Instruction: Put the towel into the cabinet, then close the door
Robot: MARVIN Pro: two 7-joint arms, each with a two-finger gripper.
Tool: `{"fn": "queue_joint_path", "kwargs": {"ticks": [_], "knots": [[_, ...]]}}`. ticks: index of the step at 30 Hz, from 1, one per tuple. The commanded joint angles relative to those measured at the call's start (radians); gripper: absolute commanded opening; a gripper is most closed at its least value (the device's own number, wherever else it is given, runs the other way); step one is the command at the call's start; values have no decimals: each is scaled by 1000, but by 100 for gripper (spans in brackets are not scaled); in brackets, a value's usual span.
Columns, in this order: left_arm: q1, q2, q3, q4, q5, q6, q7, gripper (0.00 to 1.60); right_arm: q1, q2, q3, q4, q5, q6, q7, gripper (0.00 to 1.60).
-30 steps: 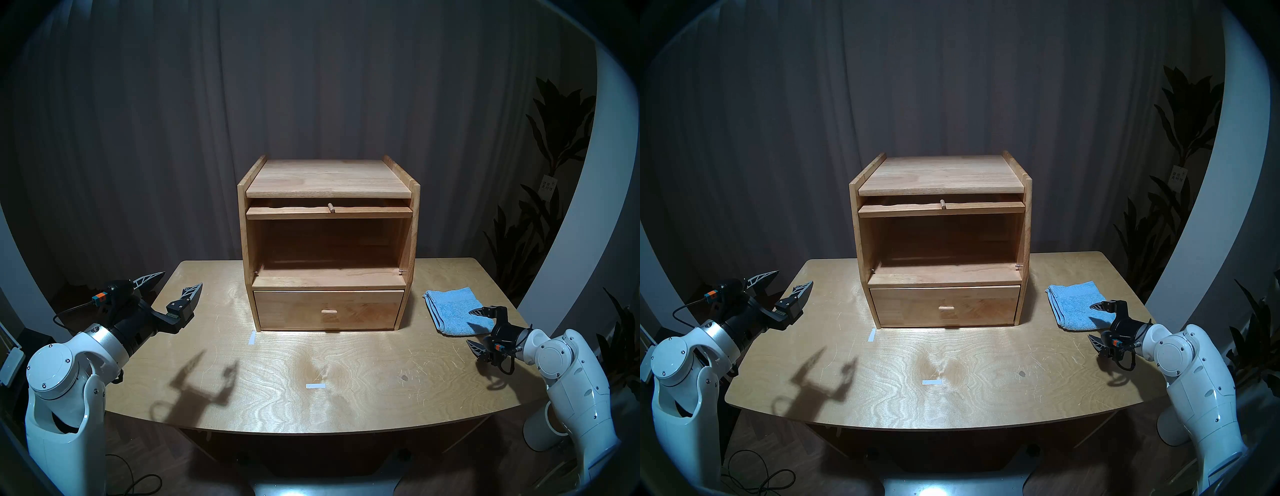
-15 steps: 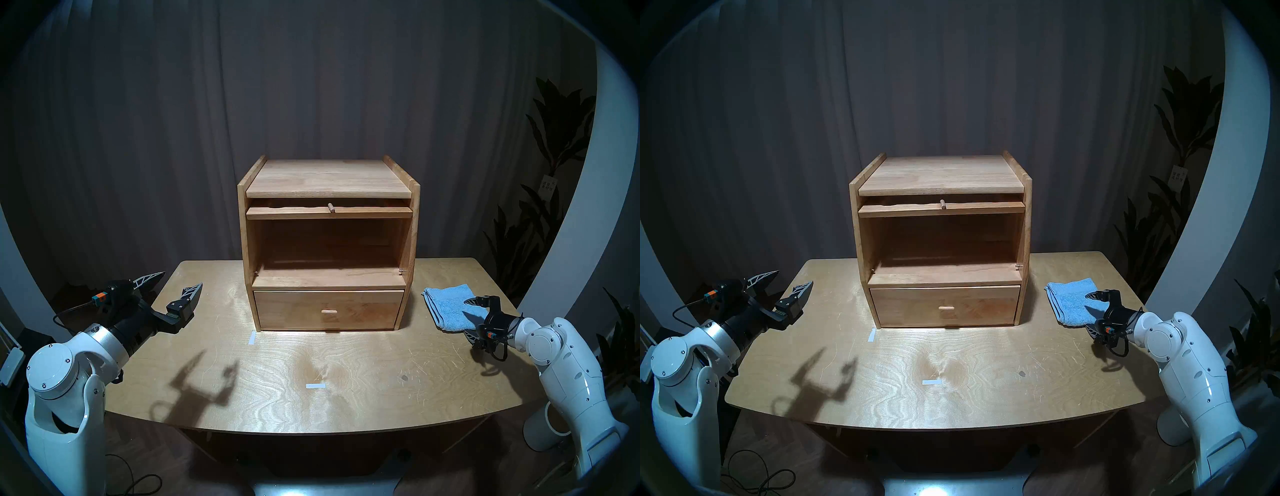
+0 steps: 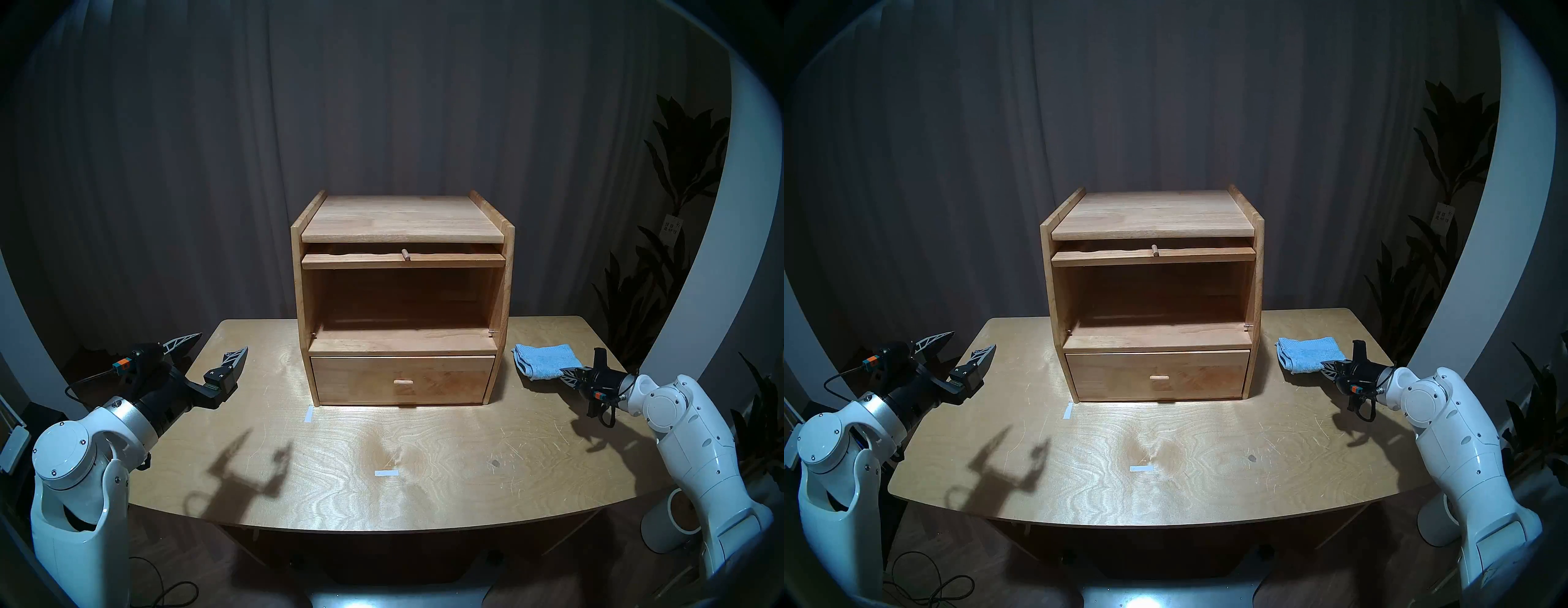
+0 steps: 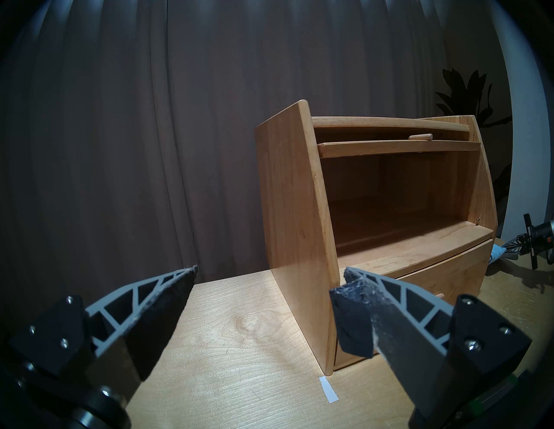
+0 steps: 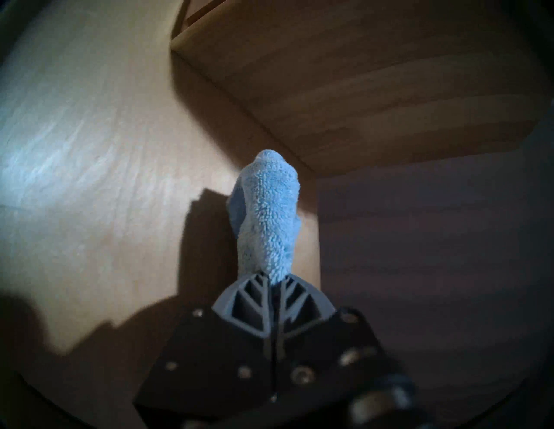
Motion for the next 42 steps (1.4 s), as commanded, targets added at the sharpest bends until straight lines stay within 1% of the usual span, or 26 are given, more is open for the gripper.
{"fn": "queue_joint_path", "kwargs": {"ticks": [1, 3, 6, 7, 8, 9, 13, 14, 16, 19, 20, 21, 22, 24, 27, 28, 32, 36, 37, 38, 39, 40, 41, 42], "knots": [[-2, 1, 0, -13, 1, -3, 0, 160, 60, 9, 64, -113, 74, -48, -43, 0], [-2, 2, 0, -11, 1, -3, -1, 160, 86, 17, 106, -147, 103, -55, -67, 0], [-2, 2, 0, -11, 1, -3, -1, 160, 89, 27, 156, -189, 136, -60, -84, 0], [-2, 2, 0, -11, 1, -3, -1, 160, 89, 27, 156, -189, 136, -60, -84, 0], [-2, 2, 0, -11, 1, -3, -1, 160, 79, 32, 175, -220, 145, -58, -87, 0], [-2, 2, 0, -11, 1, -3, -1, 160, 87, 33, 186, -215, 154, -65, -95, 0], [-2, 2, 0, -12, 1, -3, -1, 160, 57, 25, 238, -279, 206, -83, -107, 0], [-2, 2, 0, -12, 1, -3, 0, 160, 57, 22, 244, -278, 218, -96, -110, 0], [-2, 2, 0, -12, 1, -3, 0, 160, 38, 17, 264, -317, 242, -106, -112, 0], [-2, 2, 0, -12, 1, -3, 0, 160, 36, 12, 287, -347, 278, -131, -122, 0], [-2, 2, 0, -12, 1, -3, 0, 160, 23, 10, 302, -375, 290, -131, -122, 0], [-2, 2, 0, -12, 1, -3, 0, 160, 28, 9, 305, -374, 303, -146, -128, 0], [-2, 2, 0, -12, 1, -3, 0, 160, 15, 6, 316, -402, 313, -143, -128, 0], [-2, 2, 0, -12, 1, -3, 0, 160, 6, 1, 326, -426, 341, -163, -132, 0], [-2, 2, 0, -12, 1, -3, 0, 160, -16, -10, 333, -480, 372, -180, -133, 0], [-2, 2, 0, -12, 1, -3, 0, 160, -8, -11, 327, -465, 387, -196, -136, 0], [-2, 3, 0, -11, 1, -3, 0, 160, -41, -30, 316, -534, 430, -217, -133, 0], [-2, 3, 0, -11, 0, -3, -1, 160, -68, -51, 283, -586, 476, -238, -131, 0], [-2, 3, 0, -11, 0, -3, -1, 160, -87, -62, 276, -620, 491, -235, -129, 0], [-2, 3, 0, -11, 0, -3, -1, 160, -114, -72, 270, -677, 498, -222, -125, 0], [-2, 3, 0, -11, 0, -3, -1, 160, -99, -76, 238, -641, 514, -241, -128, 0], [-2, 3, 0, -11, 0, -3, -1, 160, -108, -83, 224, -658, 519, -237, -127, 0], [-2, 3, 0, -11, 0, -3, -1, 160, -108, -83, 224, -658, 519, -237, -127, 0], [-2, 3, 1, -11, 0, -3, -1, 160, -123, -93, 205, -676, 531, -231, -126, 0]]}}
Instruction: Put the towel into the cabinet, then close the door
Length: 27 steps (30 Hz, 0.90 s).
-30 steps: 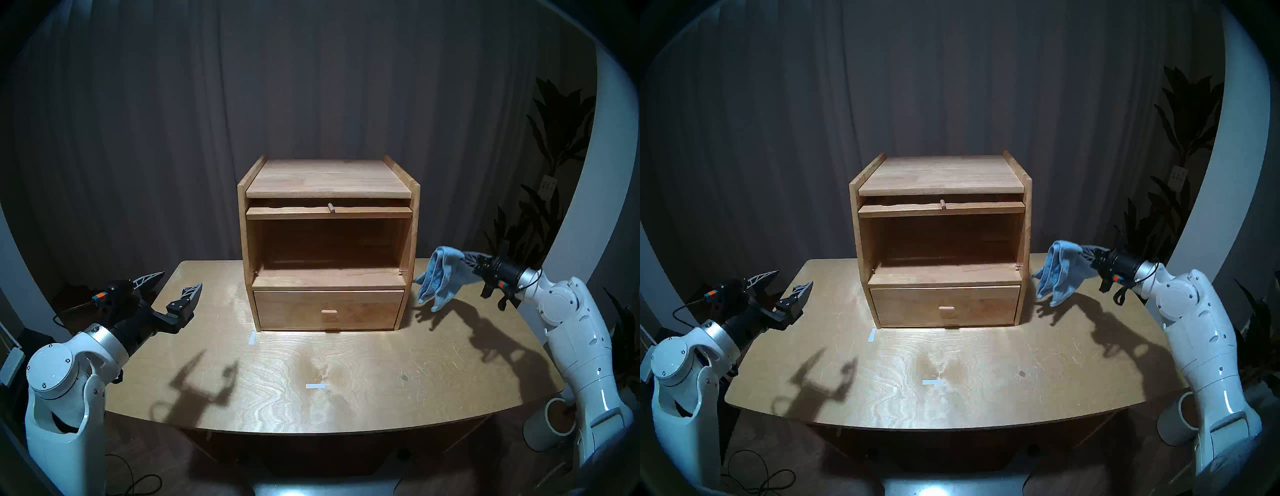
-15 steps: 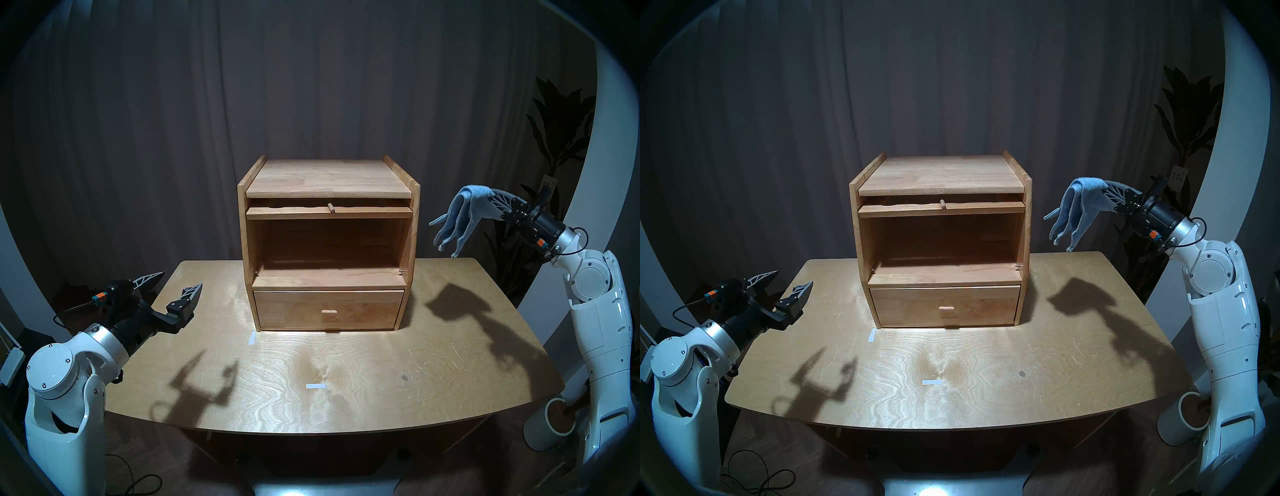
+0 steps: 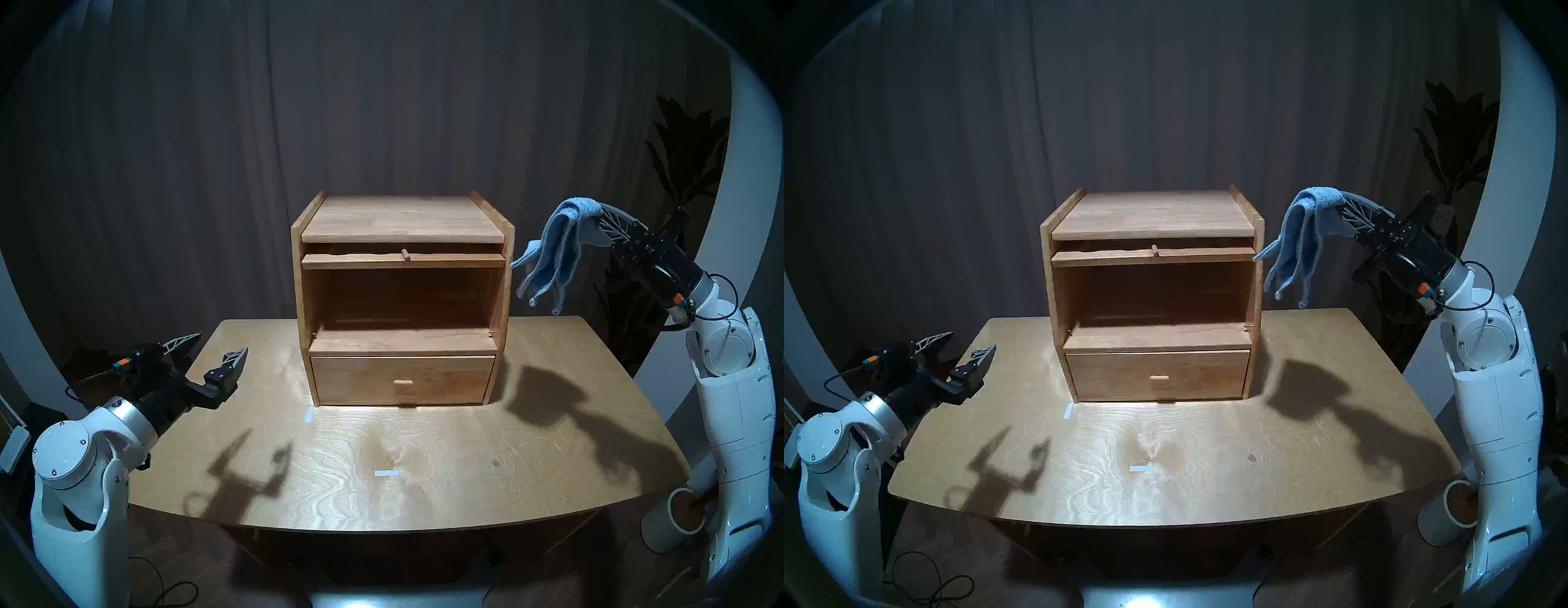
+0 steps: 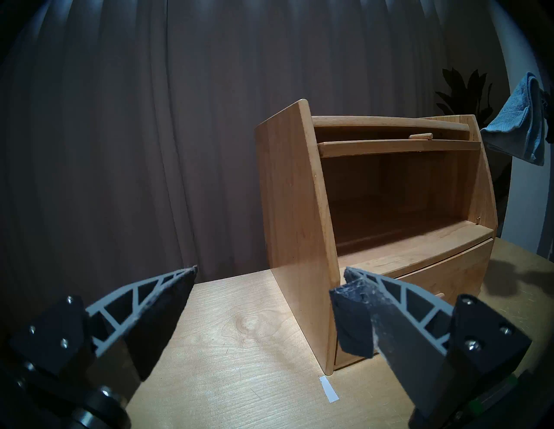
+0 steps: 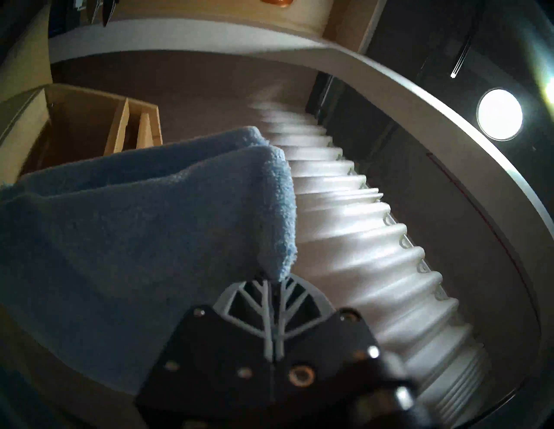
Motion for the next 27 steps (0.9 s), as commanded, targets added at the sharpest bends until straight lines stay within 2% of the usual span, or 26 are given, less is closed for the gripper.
{"fn": "queue_joint_path", "kwargs": {"ticks": [1, 5, 7, 9, 10, 14, 16, 17, 18, 19, 20, 23, 27], "knots": [[-2, 1, 0, -13, 1, -3, -1, 160, -61, -56, -88, -117, 75, -6, -4, 0], [-2, 1, 0, -13, 1, -3, 0, 160, -102, -110, -175, -187, 73, 45, -9, 0], [-2, 1, 0, -13, 1, -3, 0, 160, -114, -118, -191, -207, 66, 61, -7, 0], [-2, 1, 0, -13, 1, -3, 0, 160, -138, -151, -248, -239, 51, 105, -9, 0], [-2, 1, 0, -13, 1, -3, 0, 160, -138, -151, -248, -239, 51, 105, -9, 0], [-1, 1, 0, -14, 1, -3, 0, 160, -172, -201, -305, -297, -20, 193, -16, 0], [-1, 1, 0, -14, 1, -3, 0, 160, -180, -224, -338, -283, -36, 220, -37, 0], [-1, 1, 0, -14, 1, -3, 0, 160, -193, -254, -375, -265, -23, 267, -69, 0], [-1, 1, 0, -14, 1, -3, 0, 160, -193, -254, -375, -265, -23, 267, -69, 0], [-1, 1, 0, -14, 1, -3, 0, 160, -207, -270, -412, -252, 17, 295, -86, 0], [-1, 1, 0, -14, 1, -3, 0, 160, -207, -270, -412, -252, 17, 295, -86, 0], [-1, 1, 0, -14, 1, -3, 0, 160, -234, -308, -450, -252, 69, 361, -113, 0], [-2, 2, 0, -13, 1, -3, 0, 160, -264, -344, -473, -242, 156, 430, -161, 0]]}}
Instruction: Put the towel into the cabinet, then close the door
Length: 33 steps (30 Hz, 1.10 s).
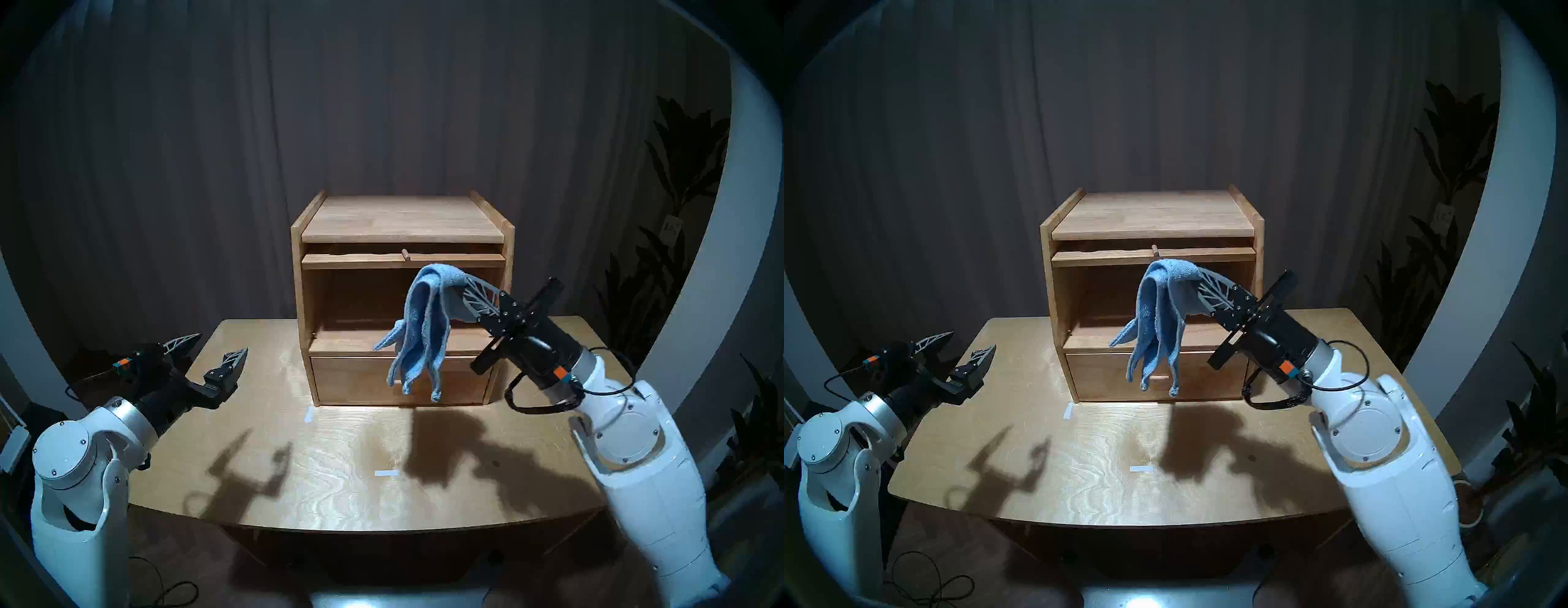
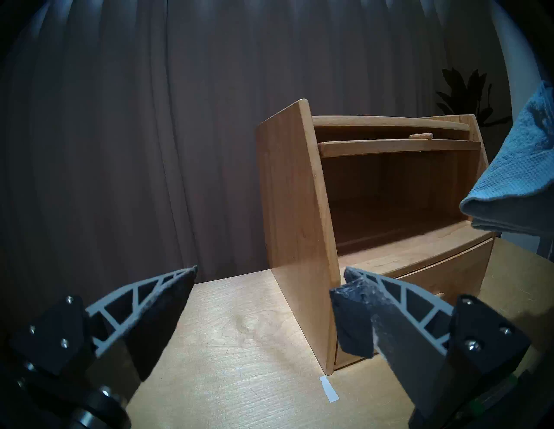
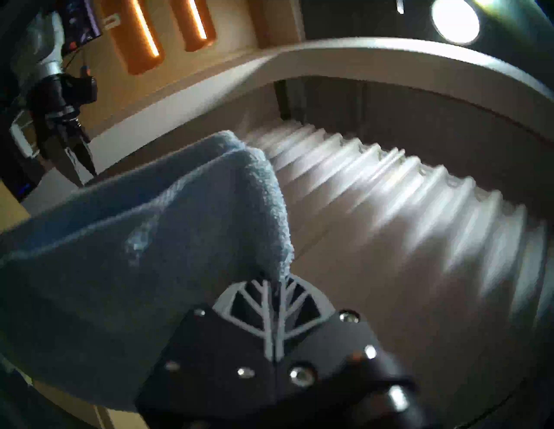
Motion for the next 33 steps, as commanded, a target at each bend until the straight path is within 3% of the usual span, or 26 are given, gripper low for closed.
{"fn": "queue_joint_path", "kwargs": {"ticks": [1, 10, 11, 12, 19, 25, 33], "knots": [[-2, 1, 0, -14, 1, -3, 0, 160, -58, -114, -47, -5, 161, 123, -86, 0], [-2, 1, 0, -14, 1, -3, 0, 160, -52, -218, -132, -13, 435, 306, -162, 0], [-2, 1, 0, -14, 1, -3, 0, 160, -46, -202, -139, -9, 463, 303, -173, 0], [-1, 1, 0, -14, 1, -3, 0, 160, -42, -237, -134, -11, 498, 342, -185, 0], [0, 0, 0, -16, 1, -3, 0, 160, 55, -297, -154, 24, 690, 438, -275, 0], [0, 0, 0, -17, 2, -3, 1, 160, 108, -354, -145, 55, 732, 478, -325, 0], [2, -1, 0, -19, 3, -4, 3, 160, 192, -379, -138, 170, 641, 478, -348, 0]]}}
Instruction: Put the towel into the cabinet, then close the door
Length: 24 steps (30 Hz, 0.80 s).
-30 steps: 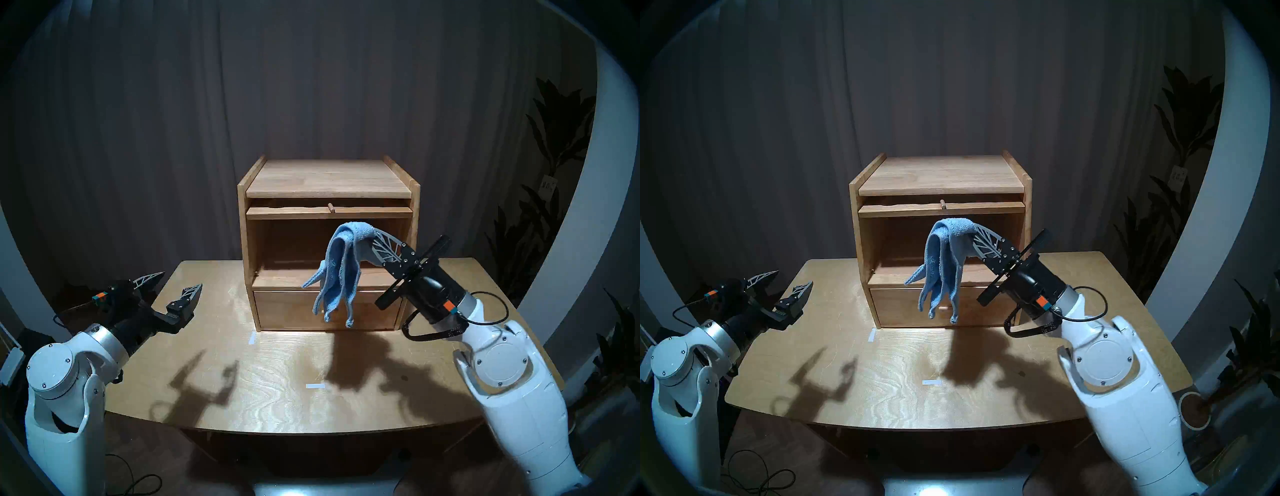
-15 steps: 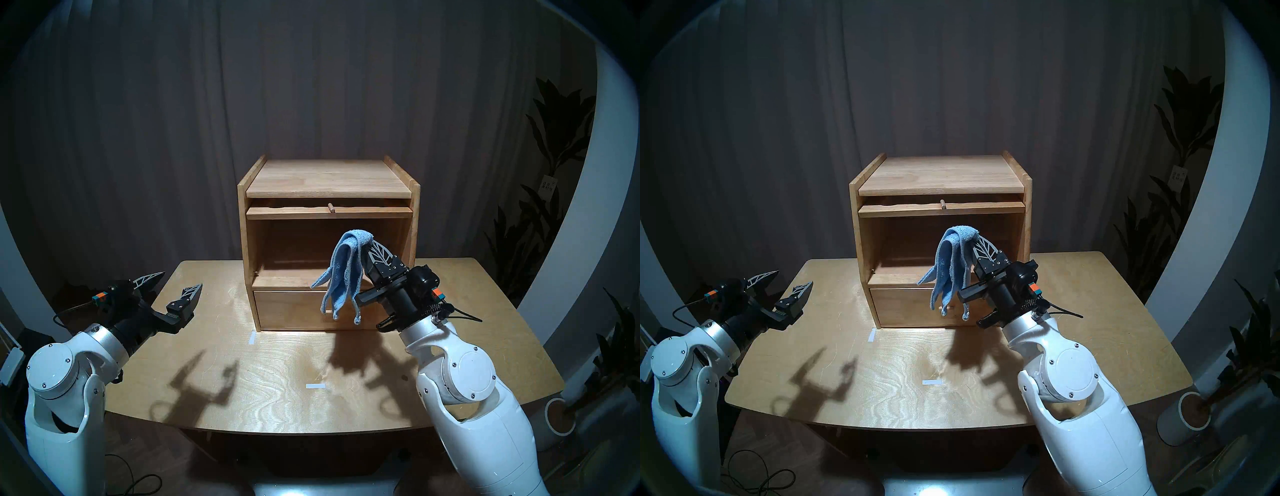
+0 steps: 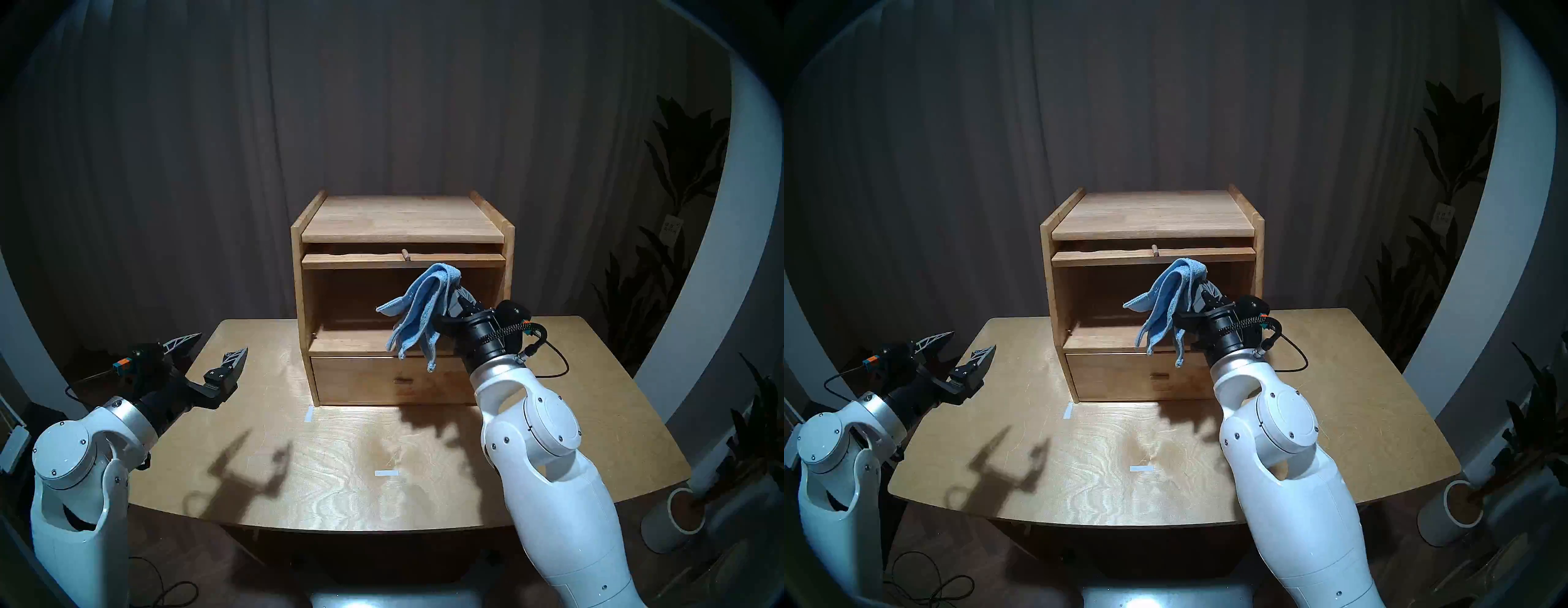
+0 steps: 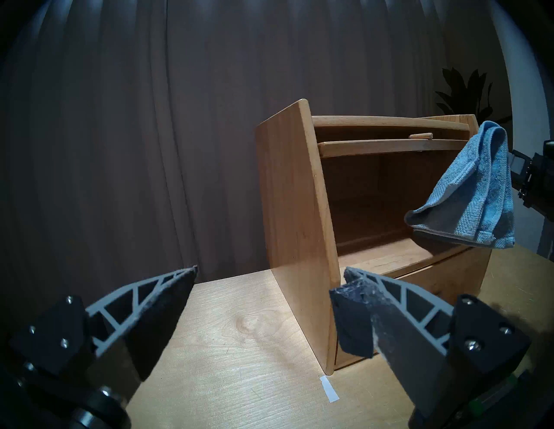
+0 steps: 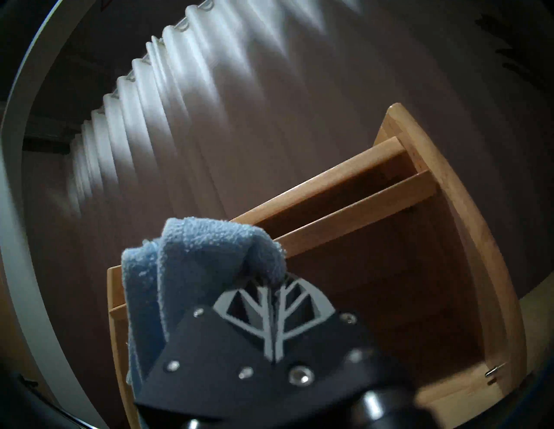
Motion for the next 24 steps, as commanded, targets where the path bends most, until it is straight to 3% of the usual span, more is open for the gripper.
{"fn": "queue_joint_path", "kwargs": {"ticks": [1, 5, 9, 12, 13, 24], "knots": [[1, -2, 0, -18, 3, -4, 2, 160, 116, -42, 0, 88, -76, -14, -18, 0], [1, -1, 0, -18, 3, -4, 2, 160, 158, 2, -36, 196, -145, -22, -25, 0], [2, -2, 1, -19, 3, -4, 3, 160, 198, -6, -51, 269, -182, -47, -24, 0], [1, -1, 1, -18, 2, -3, 2, 160, 235, -6, -54, 293, -208, -50, -27, 0], [1, -1, 1, -18, 2, -3, 2, 160, 213, -30, -30, 276, -230, -41, -13, 0], [0, 0, 1, -17, 2, -3, 2, 160, 332, -5, -30, 334, -334, -24, 28, 0]]}}
